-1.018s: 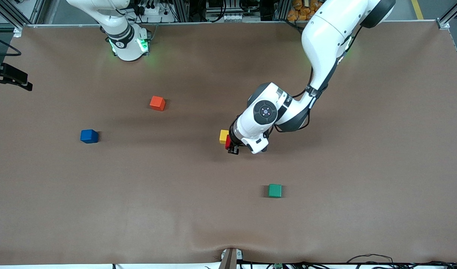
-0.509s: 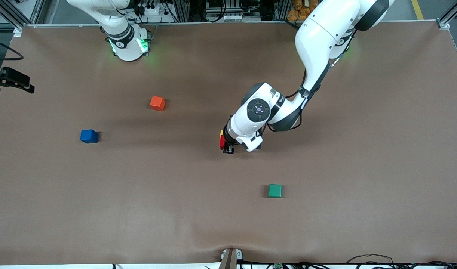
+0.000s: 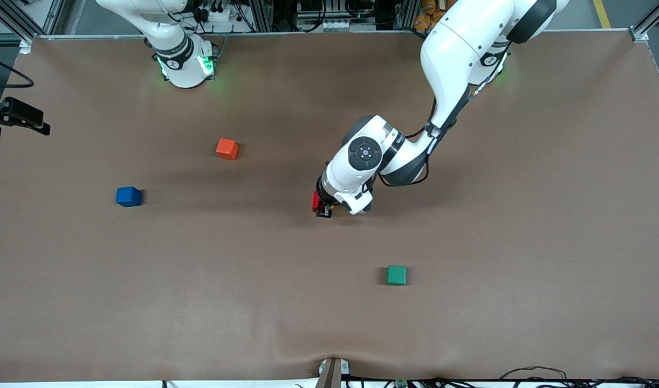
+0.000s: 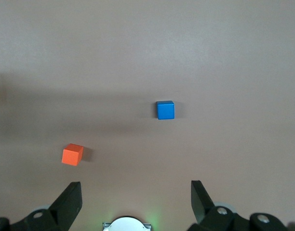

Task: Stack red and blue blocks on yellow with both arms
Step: 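Lower the red cube onto the yellow cube with the left gripper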

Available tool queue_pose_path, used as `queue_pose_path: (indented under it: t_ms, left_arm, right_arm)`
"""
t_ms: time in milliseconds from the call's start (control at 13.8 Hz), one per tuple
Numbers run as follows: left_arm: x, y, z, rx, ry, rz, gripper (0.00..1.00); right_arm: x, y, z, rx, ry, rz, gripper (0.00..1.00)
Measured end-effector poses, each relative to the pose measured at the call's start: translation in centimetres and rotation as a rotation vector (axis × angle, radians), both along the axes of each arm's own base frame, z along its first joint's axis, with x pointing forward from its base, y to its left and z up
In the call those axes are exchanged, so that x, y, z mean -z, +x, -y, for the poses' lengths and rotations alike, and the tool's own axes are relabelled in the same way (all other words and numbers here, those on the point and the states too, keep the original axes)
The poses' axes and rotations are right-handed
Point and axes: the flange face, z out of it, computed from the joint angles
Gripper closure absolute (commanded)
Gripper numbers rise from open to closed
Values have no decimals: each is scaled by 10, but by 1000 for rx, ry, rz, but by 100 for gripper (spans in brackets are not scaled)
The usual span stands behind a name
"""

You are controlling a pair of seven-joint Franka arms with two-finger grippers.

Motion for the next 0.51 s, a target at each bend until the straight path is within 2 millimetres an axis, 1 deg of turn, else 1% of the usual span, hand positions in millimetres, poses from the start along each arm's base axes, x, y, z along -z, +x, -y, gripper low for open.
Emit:
queue_pose_path:
  t_ms: [509]
  left_arm:
    - [5, -4, -1, 8, 37, -13, 100]
  right_arm:
    - [0, 0, 0, 0, 0, 0, 0]
